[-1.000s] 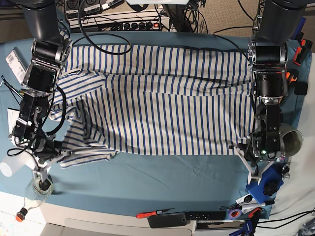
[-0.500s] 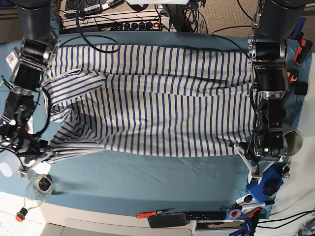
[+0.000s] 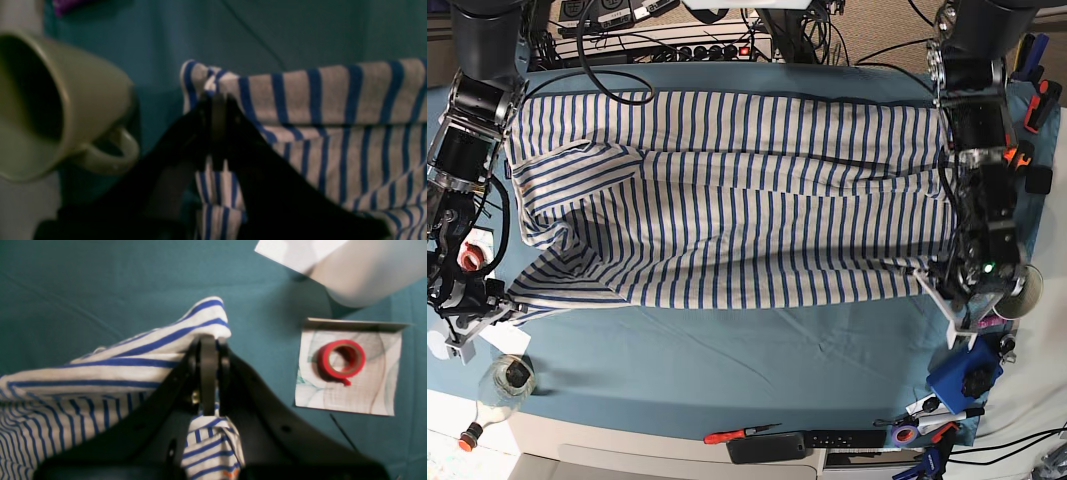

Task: Fold the T-shirt properly
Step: 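Pull the held edge with both grippers across onto the collar fold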

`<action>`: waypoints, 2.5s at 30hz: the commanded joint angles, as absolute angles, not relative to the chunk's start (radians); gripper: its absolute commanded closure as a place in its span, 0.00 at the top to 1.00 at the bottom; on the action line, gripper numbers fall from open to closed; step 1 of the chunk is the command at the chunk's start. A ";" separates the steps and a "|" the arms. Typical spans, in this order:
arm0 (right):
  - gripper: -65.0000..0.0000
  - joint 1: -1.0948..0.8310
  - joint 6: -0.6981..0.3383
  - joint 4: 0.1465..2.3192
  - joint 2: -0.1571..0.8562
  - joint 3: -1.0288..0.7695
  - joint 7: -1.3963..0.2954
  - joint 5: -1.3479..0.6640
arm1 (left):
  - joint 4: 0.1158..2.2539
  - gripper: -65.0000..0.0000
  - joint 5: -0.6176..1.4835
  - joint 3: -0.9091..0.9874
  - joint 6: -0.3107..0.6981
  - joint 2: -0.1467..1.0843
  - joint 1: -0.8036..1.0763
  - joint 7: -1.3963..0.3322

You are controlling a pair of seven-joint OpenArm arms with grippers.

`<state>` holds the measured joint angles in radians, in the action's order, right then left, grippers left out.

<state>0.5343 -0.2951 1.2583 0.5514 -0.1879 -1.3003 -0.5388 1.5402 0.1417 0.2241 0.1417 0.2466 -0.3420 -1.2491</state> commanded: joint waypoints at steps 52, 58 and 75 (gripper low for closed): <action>0.00 0.100 -0.444 1.559 0.582 -0.473 -1.376 -0.719 | 2.084 0.00 0.517 0.508 0.342 0.333 0.217 -1.181; 0.00 0.025 -0.445 1.620 0.582 -0.556 -1.379 -0.725 | 2.086 0.00 0.516 0.509 0.342 0.332 0.236 -1.184; 0.00 -0.218 -0.445 1.689 0.579 -0.696 -1.383 -0.747 | 2.086 0.00 0.512 0.509 0.342 0.333 0.300 -1.212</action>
